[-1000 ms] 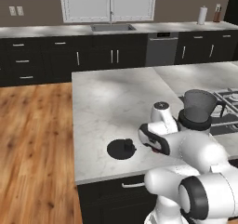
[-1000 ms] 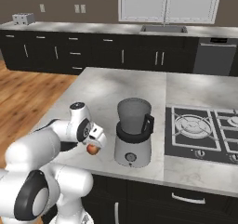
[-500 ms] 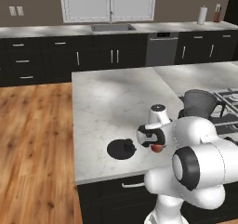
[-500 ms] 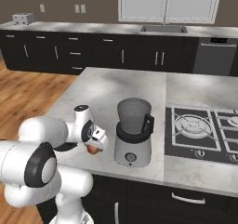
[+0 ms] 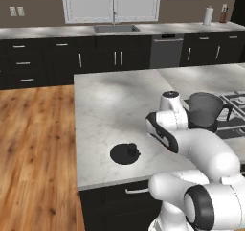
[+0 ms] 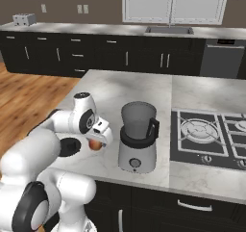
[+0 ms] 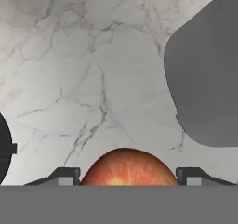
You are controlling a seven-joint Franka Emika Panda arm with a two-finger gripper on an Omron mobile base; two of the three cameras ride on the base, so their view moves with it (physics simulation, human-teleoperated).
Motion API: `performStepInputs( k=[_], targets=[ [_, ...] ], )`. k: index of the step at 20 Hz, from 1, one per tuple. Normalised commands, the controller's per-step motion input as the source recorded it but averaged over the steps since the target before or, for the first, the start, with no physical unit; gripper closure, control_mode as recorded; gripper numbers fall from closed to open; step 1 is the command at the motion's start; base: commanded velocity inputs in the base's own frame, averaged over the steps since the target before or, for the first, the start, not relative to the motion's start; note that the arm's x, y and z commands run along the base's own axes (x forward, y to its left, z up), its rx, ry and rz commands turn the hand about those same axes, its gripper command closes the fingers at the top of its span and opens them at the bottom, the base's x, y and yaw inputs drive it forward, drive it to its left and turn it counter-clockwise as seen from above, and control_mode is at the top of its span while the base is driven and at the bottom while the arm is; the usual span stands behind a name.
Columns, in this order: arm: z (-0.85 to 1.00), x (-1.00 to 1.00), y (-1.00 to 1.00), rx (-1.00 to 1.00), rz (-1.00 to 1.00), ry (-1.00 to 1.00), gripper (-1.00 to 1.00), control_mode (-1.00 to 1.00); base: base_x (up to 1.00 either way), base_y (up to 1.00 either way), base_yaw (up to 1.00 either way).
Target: Open the blender lid, put the apple in the blender, close the lid, and start the blender.
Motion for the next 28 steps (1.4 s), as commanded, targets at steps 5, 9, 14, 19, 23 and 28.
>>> performStepInputs(
  k=[5,9,14,19,23,28],
  targets=[
    [1.00,-0.34,-0.18,0.00,0.00,-0.17,1.00,-1.00,0.00,0.00,0.00],
    [1.00,-0.19,-0.07,0.00,0.00,-0.18,1.00,-1.00,0.00,0.00,0.00],
    [1.00,-0.06,-0.29,-0.01,0.00,-0.17,1.00,-1.00,0.00,0.00,0.00],
    [0.96,0.00,-0.53,0.00,0.00,-0.13,1.00,-1.00,0.00,0.00,0.00],
    [0.67,0.00,-0.64,0.00,0.00,-0.07,1.00,-1.00,0.00,0.00,0.00],
    [0.22,0.03,-0.65,0.00,-0.03,0.00,1.00,-1.00,0.00,0.00,0.00]
  ],
)
